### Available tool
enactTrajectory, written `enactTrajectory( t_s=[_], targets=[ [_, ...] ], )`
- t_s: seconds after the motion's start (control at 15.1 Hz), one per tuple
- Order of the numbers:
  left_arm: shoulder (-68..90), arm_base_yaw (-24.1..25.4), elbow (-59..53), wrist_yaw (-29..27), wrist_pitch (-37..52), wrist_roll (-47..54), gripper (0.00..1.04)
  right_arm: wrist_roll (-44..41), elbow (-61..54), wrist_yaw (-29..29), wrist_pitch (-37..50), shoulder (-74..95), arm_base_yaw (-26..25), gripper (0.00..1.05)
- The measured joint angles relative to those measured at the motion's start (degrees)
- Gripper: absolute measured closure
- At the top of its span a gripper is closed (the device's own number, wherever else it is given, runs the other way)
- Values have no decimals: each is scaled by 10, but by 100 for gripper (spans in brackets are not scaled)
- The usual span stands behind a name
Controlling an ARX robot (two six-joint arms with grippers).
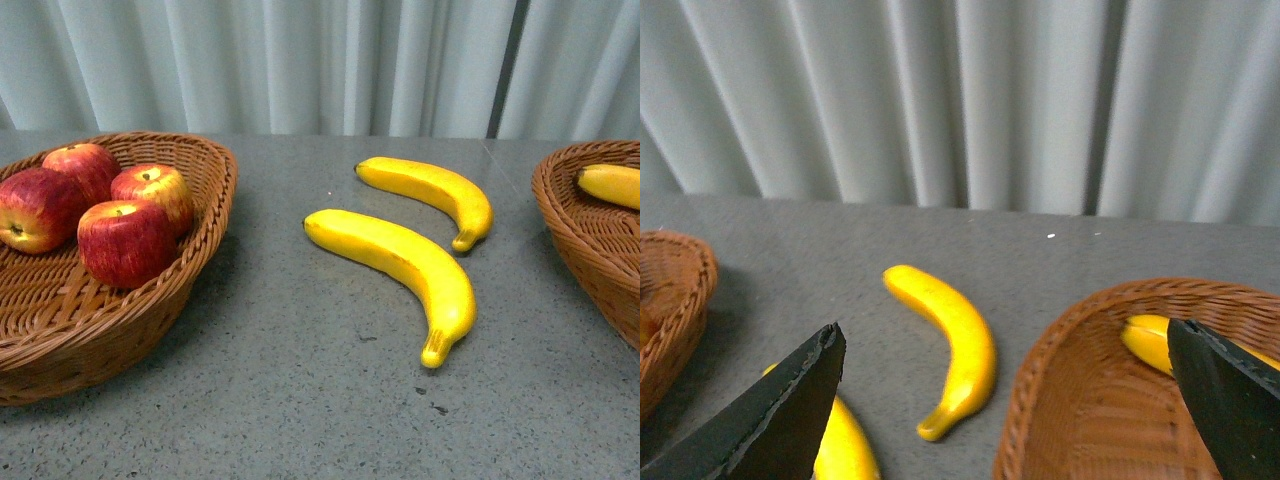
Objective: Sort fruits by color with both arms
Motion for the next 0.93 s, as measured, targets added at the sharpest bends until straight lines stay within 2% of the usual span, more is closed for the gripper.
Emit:
enactTrajectory(
  t_s=[0.13,0.26,0.6,0.93],
  targets=[
    [0,0,0,0,0,0,7,-17,121,-22,-39,153,40,7],
    [0,0,0,0,0,0,7,-43,212,-11,-105,258,74,7],
    [0,0,0,0,0,0,7,-96,266,-36,-208,324,150,7],
    [0,0,0,0,0,0,7,-125,296,-23,-243,383,140,7]
  ],
)
